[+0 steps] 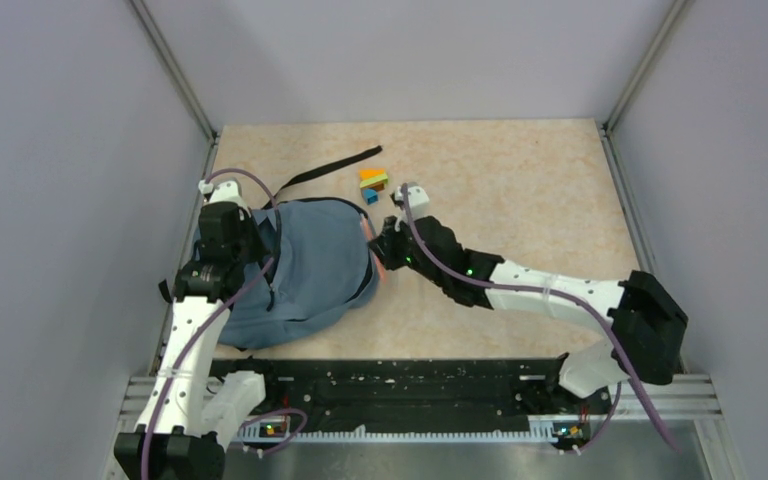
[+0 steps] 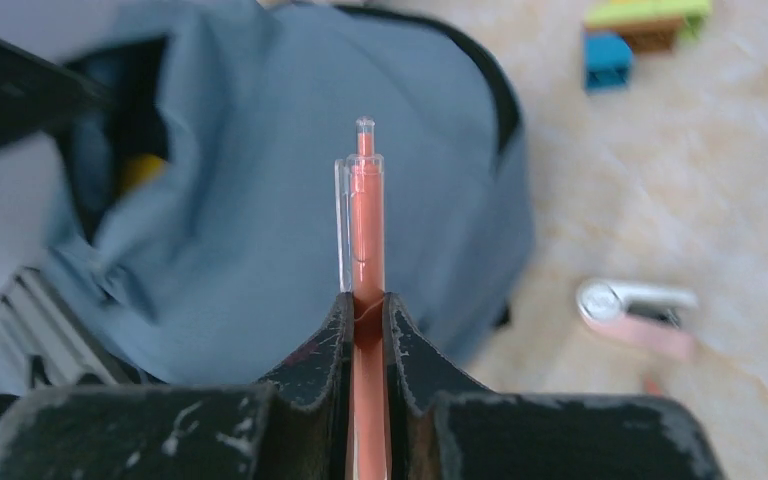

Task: Pack the student bag
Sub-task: Pick up the stationery from the center of the board, then place the stationery in the student bag.

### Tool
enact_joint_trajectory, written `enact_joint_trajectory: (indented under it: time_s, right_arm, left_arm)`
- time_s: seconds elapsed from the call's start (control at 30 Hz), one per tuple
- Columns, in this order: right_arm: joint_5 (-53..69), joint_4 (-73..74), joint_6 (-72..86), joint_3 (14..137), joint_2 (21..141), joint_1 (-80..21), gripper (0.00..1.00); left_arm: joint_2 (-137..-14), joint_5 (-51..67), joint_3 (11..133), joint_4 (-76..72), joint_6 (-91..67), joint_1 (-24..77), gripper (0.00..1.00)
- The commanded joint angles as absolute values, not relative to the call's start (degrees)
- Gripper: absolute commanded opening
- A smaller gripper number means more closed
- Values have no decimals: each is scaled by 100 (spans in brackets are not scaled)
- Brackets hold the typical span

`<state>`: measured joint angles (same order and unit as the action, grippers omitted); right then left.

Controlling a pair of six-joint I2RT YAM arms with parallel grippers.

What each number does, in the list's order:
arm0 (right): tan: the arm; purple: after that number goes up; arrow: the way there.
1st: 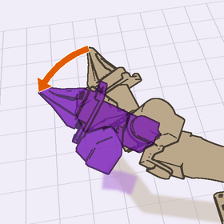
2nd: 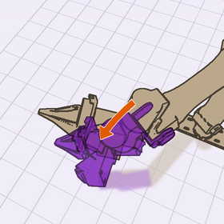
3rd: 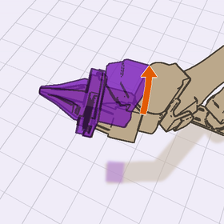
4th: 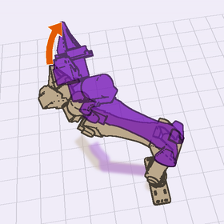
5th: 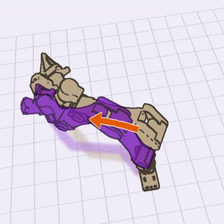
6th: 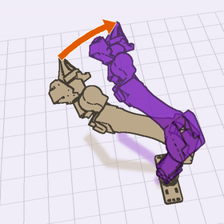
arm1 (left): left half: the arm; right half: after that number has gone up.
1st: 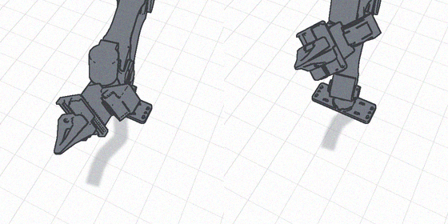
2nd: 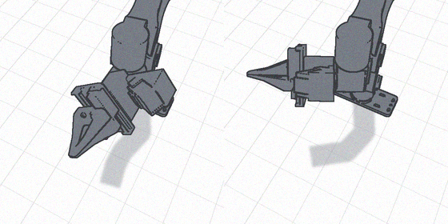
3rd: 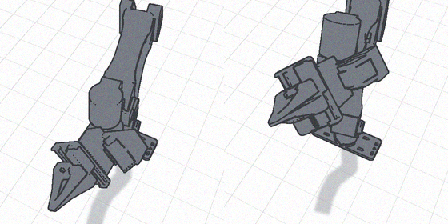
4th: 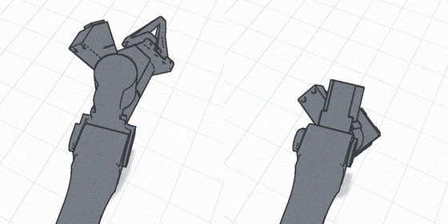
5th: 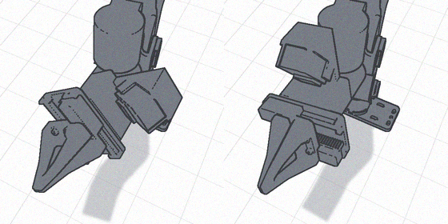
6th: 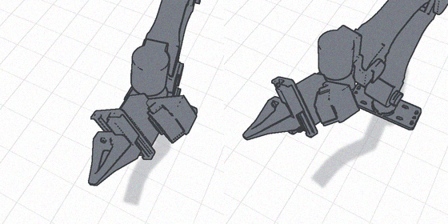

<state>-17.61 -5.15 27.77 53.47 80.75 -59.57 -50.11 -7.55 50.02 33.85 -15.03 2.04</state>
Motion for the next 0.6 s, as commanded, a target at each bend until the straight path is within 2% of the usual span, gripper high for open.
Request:
enact_joint_trajectory:
  time_s: [0.0,0.33,0.57]
  right_arm:
    - [-911,-1982,2541,6414,8769,-5961,0]
    - [-571,-3419,3138,7679,10419,-5968,0]
    - [-277,-3886,4054,8077,11007,-6002,0]
  left_arm:
    - [-4791,-539,5177,2963,-1494,216,0]
    - [-4771,-436,5159,2922,-1490,215,0]
    - [-4763,-420,5159,2928,-1477,215,0]
